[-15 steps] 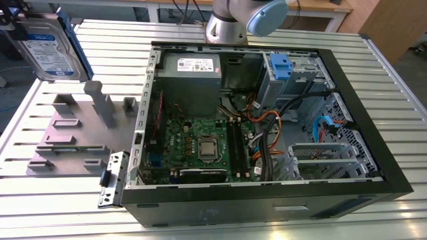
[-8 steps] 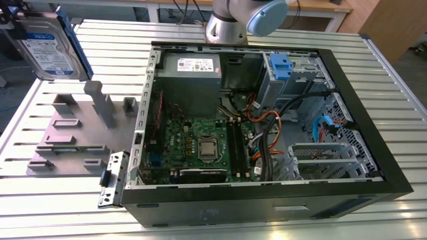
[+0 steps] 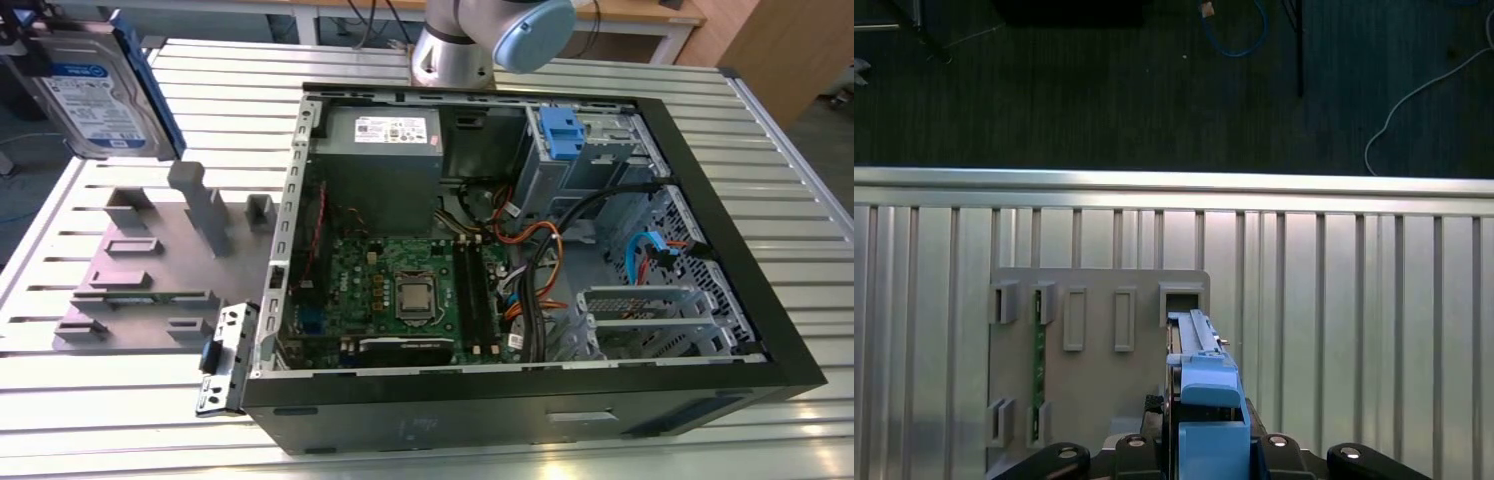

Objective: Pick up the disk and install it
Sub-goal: 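Pick up the disk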

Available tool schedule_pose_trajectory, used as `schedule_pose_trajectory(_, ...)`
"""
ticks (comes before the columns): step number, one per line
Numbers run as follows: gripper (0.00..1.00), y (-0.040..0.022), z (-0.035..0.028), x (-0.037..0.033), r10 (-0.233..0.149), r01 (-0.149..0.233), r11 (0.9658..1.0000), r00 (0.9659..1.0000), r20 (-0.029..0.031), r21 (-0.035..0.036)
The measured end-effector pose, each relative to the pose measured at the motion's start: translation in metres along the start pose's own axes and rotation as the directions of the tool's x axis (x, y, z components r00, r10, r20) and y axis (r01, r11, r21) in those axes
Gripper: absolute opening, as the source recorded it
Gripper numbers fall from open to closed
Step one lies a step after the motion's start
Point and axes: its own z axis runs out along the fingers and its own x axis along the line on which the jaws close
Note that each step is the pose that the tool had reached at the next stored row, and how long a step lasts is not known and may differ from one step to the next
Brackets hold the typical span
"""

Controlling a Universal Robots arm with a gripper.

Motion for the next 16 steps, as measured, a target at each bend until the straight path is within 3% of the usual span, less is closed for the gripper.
schedule_pose_trajectory(16,0.37,0.0,-0.0047,-0.0001,0.0,0.0,1.0,1.0,0.0,-0.0001)
